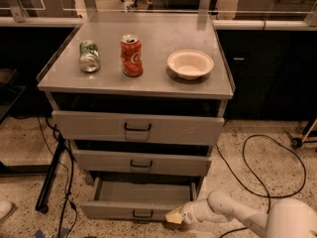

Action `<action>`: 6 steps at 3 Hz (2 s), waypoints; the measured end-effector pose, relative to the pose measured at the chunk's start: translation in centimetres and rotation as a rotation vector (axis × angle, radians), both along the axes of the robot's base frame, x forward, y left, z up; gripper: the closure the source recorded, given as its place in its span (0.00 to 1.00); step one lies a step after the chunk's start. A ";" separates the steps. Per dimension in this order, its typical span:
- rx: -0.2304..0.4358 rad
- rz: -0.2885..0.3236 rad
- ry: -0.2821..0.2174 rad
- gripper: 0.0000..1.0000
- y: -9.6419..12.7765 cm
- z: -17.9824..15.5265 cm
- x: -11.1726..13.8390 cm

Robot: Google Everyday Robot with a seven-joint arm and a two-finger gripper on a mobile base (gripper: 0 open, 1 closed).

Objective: Close bottom drawer

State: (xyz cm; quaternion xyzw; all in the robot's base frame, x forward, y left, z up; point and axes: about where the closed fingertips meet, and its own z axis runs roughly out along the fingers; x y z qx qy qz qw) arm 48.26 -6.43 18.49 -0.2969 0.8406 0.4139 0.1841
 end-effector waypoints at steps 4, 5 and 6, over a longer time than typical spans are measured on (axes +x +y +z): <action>0.000 0.000 0.000 0.00 0.0 0.0 0.0; 0.000 0.000 0.000 0.00 0.0 0.0 0.0; 0.000 0.000 0.000 0.26 0.0 0.0 0.0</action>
Offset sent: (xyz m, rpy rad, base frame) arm 0.0000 0.0000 0.0000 0.0000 0.0000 0.0000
